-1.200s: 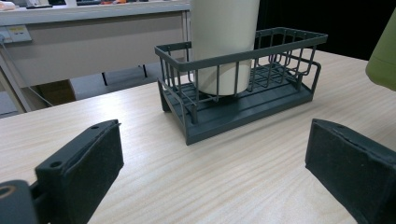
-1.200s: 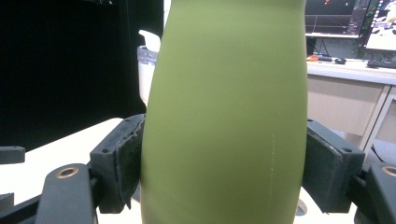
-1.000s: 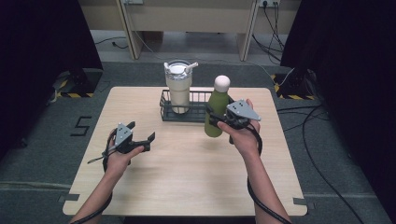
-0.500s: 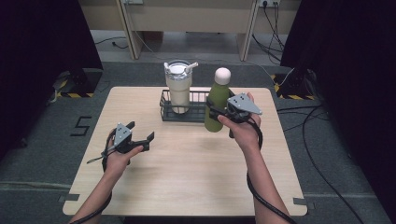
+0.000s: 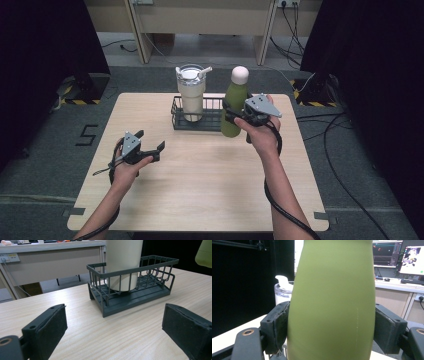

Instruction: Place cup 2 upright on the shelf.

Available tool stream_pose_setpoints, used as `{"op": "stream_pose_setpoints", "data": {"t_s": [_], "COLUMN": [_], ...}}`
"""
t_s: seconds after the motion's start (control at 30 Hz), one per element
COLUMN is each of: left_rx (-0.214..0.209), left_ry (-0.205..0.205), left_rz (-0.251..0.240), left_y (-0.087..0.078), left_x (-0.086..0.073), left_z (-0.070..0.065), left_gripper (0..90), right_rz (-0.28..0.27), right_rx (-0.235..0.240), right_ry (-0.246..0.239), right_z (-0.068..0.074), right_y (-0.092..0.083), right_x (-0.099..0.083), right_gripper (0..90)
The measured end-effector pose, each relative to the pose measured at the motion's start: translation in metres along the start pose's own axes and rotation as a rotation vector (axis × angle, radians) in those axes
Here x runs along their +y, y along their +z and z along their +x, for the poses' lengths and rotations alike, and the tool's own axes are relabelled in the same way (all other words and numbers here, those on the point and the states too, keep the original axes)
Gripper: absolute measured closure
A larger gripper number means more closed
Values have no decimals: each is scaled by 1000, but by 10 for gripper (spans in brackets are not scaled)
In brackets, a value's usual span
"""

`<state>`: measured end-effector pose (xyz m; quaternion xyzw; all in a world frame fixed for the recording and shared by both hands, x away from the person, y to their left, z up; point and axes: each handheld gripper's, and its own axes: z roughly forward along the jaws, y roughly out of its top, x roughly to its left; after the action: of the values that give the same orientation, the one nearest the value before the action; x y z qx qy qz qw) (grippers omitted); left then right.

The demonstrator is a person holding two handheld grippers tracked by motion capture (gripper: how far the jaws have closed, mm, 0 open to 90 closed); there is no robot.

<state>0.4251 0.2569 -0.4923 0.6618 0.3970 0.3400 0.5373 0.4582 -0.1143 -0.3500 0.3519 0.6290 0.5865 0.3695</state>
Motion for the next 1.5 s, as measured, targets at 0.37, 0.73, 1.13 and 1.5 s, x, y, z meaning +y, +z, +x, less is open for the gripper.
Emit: {"op": "stream_pose_setpoints", "data": {"t_s": [0.37,0.73,1.13,1.5], "left_rx": [-1,-4,0,1], "left_ry": [-4,-11,-12,-14], "left_rz": [-1,-2,-1,-3], "left_y": [0,0,0,0], "left_x": [0,0,0,0], "left_z": [0,-1,1,1], "left_gripper": [49,49,49,49], "right_rz": [-3,0,-3,-8], "right_rx": [-13,-20,-34,-48], "right_ry": [3,-1,-5,0], "right_z": [-4,-8,-12,-15], "right_y": [8,15,23,31], "right_x": [8,12,19,23], "right_gripper": [241,241,241,241]}}
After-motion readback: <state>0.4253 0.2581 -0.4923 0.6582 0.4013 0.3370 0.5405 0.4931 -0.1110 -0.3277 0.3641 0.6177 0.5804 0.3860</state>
